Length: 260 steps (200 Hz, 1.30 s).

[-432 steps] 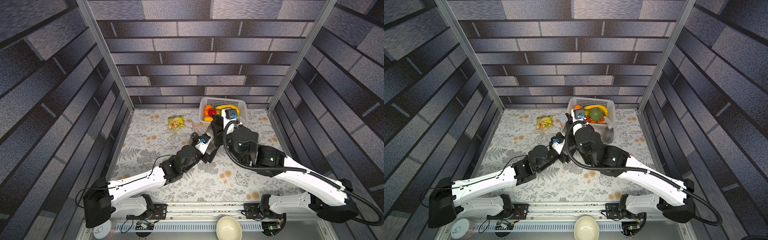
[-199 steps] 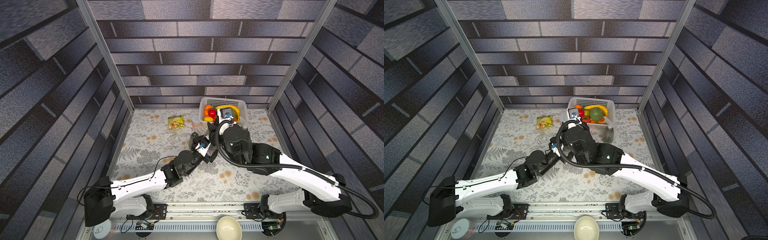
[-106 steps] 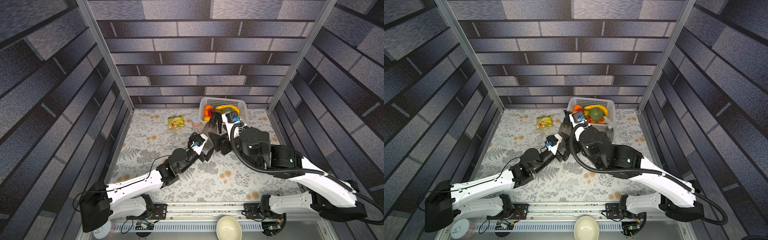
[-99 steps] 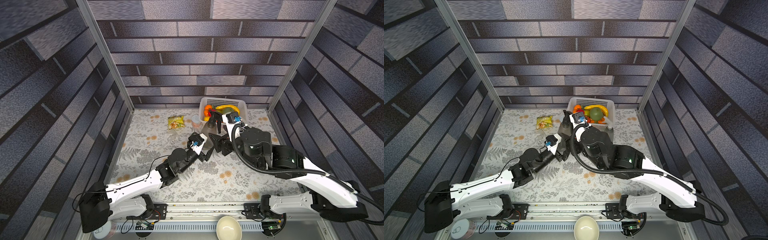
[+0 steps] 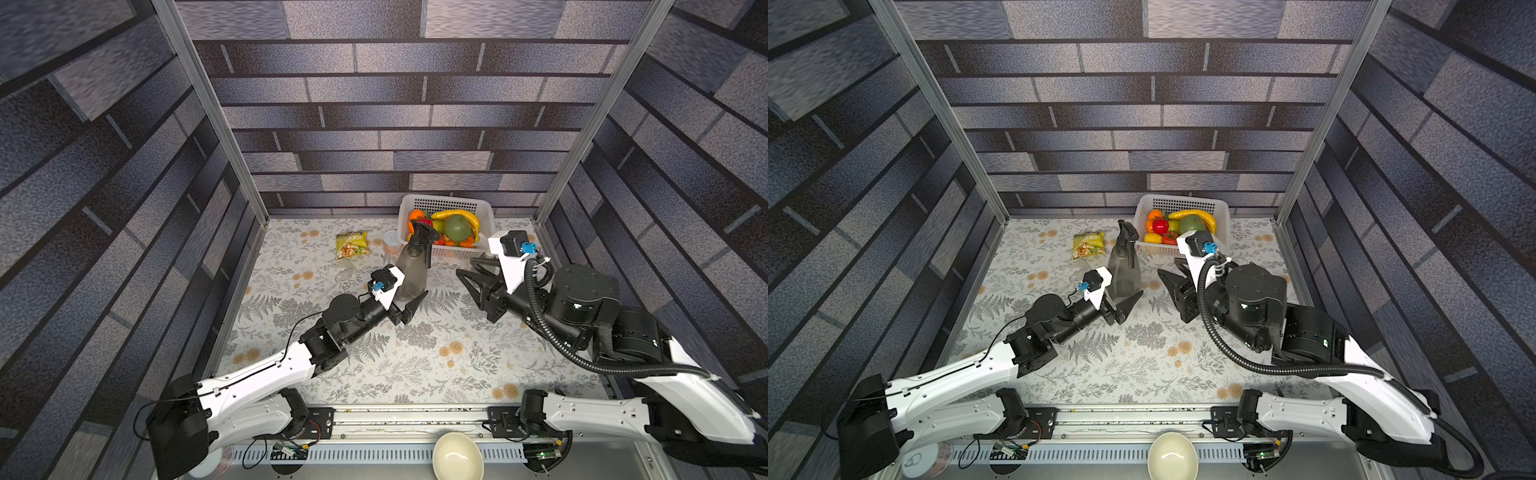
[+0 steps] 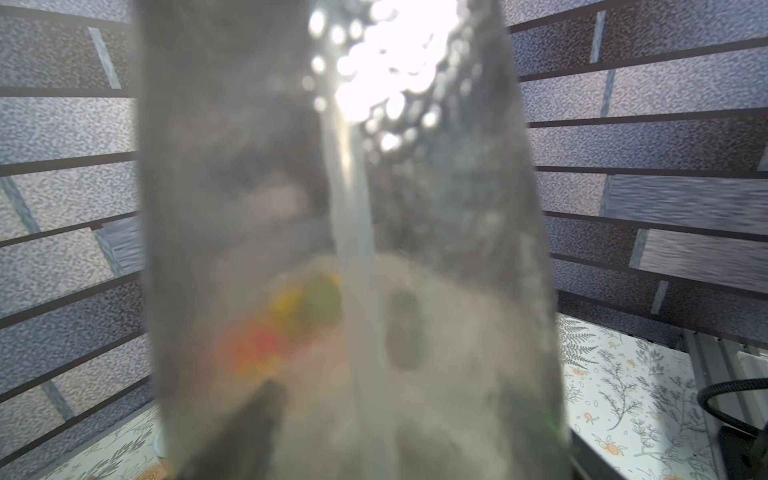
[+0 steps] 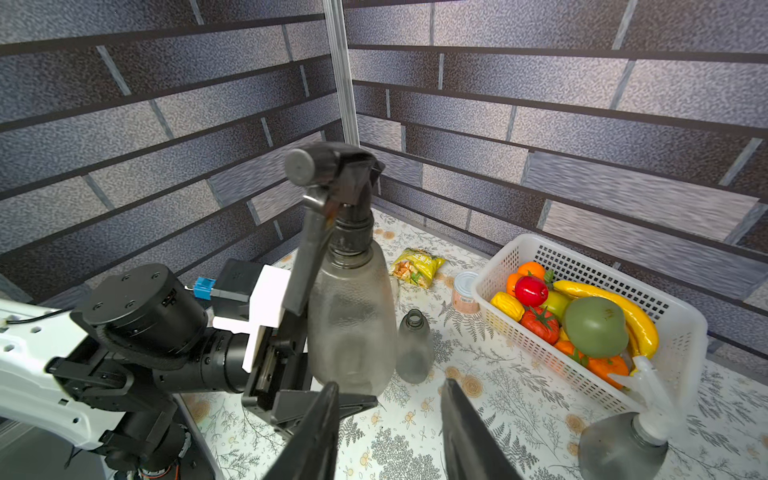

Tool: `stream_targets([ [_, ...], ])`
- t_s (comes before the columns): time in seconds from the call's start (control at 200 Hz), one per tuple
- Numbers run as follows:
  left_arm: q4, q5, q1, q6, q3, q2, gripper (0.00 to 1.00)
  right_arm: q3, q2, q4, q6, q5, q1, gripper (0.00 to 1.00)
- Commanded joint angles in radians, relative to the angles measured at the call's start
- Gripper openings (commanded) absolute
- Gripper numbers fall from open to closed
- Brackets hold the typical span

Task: Attach spray nozzles to spray bottles
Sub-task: Screw the spray nozzle on the spray bottle.

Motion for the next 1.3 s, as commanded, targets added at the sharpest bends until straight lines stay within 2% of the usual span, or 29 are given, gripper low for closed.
stream_targets([
  [0.0,-0.005,0.13,0.004,-0.042,-0.005,-0.03,0.64,-0.057,-0.02,0.093,-0.08,-0.294,-0.116,0.42],
  [0.075,0.009,0.171,0.002,-0.068,-0.009,-0.033,0.64,-0.073,-0.036,0.16,-0.095,-0.432,-0.166,0.43],
  [0.185,0.033,0.215,-0.002,-0.101,-0.01,-0.033,0.64,-0.055,-0.026,0.202,-0.098,-0.558,-0.209,0.43],
  [0.376,0.02,0.24,-0.027,-0.107,0.01,-0.03,0.64,-0.04,0.015,0.241,-0.065,-0.622,-0.252,0.43],
  [1.012,-0.031,0.217,-0.111,-0.039,0.068,-0.018,0.64,-0.056,0.069,0.266,-0.028,-0.616,-0.273,0.39],
  [1.297,-0.037,0.195,-0.133,-0.01,0.085,-0.02,0.64,-0.086,0.067,0.278,-0.014,-0.599,-0.273,0.32],
])
